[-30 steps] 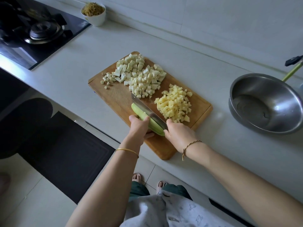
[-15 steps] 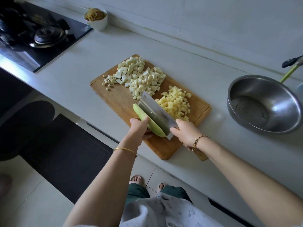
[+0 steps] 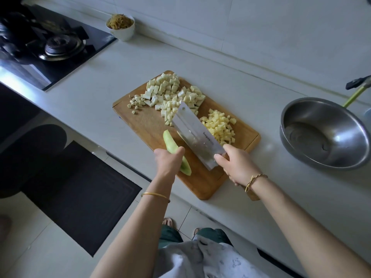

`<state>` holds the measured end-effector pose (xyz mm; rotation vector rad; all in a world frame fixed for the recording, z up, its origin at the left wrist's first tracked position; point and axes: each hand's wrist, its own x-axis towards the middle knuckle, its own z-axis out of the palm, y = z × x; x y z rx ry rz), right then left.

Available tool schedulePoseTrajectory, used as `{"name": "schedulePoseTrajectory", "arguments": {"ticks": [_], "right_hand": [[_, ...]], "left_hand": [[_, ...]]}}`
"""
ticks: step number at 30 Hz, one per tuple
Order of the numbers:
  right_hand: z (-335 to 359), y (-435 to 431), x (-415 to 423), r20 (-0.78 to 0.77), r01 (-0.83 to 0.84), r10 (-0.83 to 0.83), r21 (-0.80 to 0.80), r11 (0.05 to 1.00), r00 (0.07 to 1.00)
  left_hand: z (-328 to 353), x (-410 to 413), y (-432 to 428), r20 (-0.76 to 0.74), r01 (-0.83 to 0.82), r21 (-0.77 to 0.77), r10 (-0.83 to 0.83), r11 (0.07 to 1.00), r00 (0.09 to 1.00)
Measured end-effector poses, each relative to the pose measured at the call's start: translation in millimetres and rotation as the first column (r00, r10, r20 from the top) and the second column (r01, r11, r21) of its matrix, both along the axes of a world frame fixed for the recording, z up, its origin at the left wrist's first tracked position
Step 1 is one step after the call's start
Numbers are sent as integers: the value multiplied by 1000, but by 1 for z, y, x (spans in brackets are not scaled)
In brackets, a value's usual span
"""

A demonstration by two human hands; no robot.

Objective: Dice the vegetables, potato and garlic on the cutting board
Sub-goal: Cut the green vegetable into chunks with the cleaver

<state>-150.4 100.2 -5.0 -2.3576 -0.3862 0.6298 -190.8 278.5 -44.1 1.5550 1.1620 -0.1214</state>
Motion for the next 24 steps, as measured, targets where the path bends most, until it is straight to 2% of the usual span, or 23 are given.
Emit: {"name": "schedulePoseTrajectory", "arguments": {"ticks": [4, 6, 10, 13, 17, 24], "right_hand": [[6, 11, 3, 29, -14, 16, -50, 999, 999], [7, 15, 1, 43, -20, 24, -78, 997, 999], [9, 21, -4, 55, 2, 4, -104, 995, 998], [13, 26, -9, 55, 5, 3, -132, 991, 998], [20, 36, -17, 8, -14, 15, -133, 991, 1000], [30, 52, -22, 48, -97, 116, -286, 953, 992]], "left_hand": [[0, -3, 3, -47, 63, 239, -53, 969, 997], [2, -4, -3, -62, 127, 292, -114, 948, 992], [-3, -4, -2, -25, 189, 218, -188, 958, 982], [-13, -5, 13, 12, 166, 164, -170, 973, 985], [-19, -9, 18, 42, 168, 164, -177, 972, 983], [-23, -7, 18, 120, 137, 101, -149, 985, 982]]}}
